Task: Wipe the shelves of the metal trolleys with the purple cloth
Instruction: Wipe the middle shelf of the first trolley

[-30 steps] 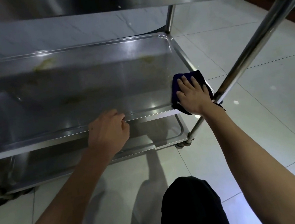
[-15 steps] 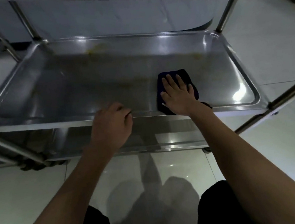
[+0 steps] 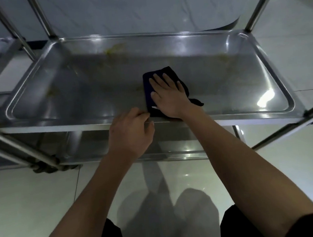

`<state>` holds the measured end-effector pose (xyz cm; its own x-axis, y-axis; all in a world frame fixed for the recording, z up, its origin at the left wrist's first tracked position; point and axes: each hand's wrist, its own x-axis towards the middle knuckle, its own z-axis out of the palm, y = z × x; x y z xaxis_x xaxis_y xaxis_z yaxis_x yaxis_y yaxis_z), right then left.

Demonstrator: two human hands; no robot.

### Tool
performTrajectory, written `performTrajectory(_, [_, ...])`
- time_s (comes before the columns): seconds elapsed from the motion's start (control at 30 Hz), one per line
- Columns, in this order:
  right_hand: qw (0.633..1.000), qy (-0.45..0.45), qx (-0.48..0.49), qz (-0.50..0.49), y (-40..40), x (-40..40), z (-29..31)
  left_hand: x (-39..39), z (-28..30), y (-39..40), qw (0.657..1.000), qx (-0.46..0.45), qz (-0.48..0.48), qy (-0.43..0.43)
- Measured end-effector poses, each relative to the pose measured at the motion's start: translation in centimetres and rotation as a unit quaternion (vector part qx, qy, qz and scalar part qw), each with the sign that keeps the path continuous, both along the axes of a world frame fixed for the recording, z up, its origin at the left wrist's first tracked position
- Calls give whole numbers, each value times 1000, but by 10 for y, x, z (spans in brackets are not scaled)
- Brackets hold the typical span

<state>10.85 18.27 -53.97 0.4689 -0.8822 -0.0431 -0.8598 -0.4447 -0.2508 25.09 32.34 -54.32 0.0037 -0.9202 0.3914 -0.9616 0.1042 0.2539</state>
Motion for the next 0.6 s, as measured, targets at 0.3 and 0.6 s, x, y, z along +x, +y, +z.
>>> performTrajectory(0.3, [998, -3, -11, -66, -2, -102, 0, -70, 20, -50, 998, 55, -11, -33])
performTrajectory(0.6, [979, 79, -1, -190, -6, -246, 12, -95, 13, -62, 994, 98, 0, -45])
